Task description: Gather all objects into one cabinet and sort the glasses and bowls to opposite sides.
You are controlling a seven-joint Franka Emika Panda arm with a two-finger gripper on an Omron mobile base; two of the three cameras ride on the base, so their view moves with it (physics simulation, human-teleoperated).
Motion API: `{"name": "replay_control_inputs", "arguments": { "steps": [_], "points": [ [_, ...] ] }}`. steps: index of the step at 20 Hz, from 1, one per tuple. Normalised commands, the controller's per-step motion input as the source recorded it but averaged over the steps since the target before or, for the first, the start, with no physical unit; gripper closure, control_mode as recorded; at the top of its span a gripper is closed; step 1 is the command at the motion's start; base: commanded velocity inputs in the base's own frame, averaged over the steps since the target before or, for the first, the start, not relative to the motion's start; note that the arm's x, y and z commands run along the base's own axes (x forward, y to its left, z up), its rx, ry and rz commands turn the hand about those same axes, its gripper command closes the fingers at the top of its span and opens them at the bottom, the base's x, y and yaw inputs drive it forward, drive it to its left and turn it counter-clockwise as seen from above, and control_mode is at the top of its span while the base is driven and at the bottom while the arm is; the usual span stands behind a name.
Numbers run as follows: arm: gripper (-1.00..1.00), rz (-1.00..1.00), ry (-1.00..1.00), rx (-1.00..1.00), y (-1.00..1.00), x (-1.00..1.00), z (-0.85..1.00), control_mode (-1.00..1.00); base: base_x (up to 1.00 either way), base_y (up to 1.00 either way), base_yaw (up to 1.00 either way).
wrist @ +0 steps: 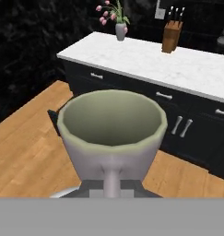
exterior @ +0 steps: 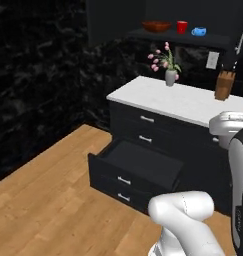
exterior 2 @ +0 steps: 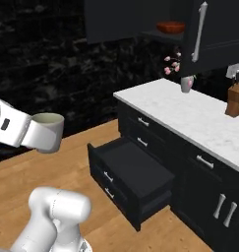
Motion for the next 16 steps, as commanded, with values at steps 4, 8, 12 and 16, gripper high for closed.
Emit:
{"name": "replay_control_inputs", "arguments": {
  "steps": [4, 8, 12, 16],
  "points": [
    [1.00, 0.00, 0.00, 0.00, 0.00, 0.00, 0.00, 1.00, 0.79, 0.00, -0.53],
    [1.00, 0.00, 0.00, 0.00, 0.00, 0.00, 0.00, 1.00, 0.44, 0.21, -0.42],
    [1.00, 0.00, 0.00, 0.00, 0.00, 0.00, 0.00, 1.00, 0.18, 0.57, -0.29],
    [1.00, 0.00, 0.00, 0.00, 0.00, 0.00, 0.00, 1.00, 0.02, 0.80, -0.02]
  ]
}}
